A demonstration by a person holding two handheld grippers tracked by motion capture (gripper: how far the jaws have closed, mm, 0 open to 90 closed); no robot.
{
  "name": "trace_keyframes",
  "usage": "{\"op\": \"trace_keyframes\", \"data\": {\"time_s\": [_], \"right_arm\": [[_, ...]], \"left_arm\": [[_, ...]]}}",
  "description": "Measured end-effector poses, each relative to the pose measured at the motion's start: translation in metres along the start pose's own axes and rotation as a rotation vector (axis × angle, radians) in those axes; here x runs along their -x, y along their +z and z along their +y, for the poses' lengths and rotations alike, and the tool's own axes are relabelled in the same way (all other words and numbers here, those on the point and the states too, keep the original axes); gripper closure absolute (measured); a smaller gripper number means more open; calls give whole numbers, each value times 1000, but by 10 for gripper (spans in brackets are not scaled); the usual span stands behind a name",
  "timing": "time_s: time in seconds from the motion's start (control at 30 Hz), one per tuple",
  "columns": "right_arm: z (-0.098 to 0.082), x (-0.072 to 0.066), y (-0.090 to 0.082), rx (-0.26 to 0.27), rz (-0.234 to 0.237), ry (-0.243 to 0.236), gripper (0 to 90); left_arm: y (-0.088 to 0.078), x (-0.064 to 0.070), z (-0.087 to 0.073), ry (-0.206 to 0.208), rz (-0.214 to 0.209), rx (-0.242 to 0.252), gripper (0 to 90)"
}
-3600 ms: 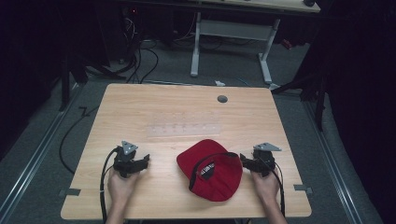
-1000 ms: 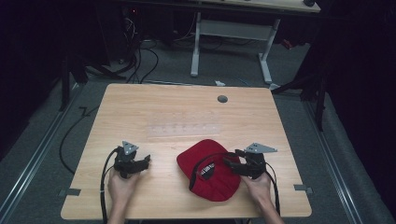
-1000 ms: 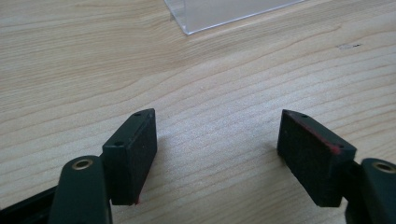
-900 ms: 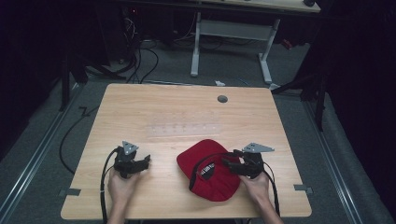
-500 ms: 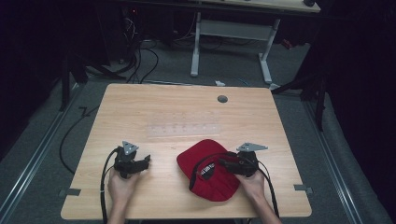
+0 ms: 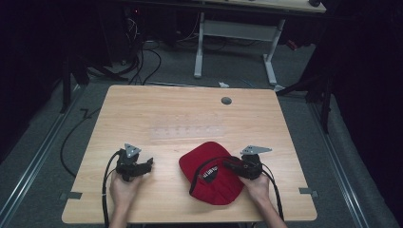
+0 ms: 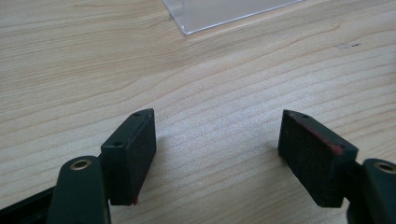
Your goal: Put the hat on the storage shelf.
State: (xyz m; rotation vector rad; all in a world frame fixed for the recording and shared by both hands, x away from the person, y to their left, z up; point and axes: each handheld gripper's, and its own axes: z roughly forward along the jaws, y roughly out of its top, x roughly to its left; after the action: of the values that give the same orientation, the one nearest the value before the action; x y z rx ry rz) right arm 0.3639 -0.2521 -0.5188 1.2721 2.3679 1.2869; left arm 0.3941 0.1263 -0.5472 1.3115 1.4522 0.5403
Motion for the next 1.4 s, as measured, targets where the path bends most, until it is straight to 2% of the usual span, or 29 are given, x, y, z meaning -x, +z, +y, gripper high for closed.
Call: {"op": "trace_keyframes", "data": {"time_s": [0.17,0.37,0.8,1.17,1.4], "right_arm": [[2,-2,-4,14,15,4,812],[3,-4,-12,22,11,0,822],[5,-2,-23,31,10,31,827],[7,0,-34,55,14,49,828],[16,-4,-42,77,13,35,828]], "left_arm": [[0,0,0,1,-1,0,279],[0,0,0,1,-1,-1,277],[1,1,-1,5,-12,-14,226],[1,3,-2,9,-18,-21,222],[0,5,-2,10,-15,-13,243]]}}
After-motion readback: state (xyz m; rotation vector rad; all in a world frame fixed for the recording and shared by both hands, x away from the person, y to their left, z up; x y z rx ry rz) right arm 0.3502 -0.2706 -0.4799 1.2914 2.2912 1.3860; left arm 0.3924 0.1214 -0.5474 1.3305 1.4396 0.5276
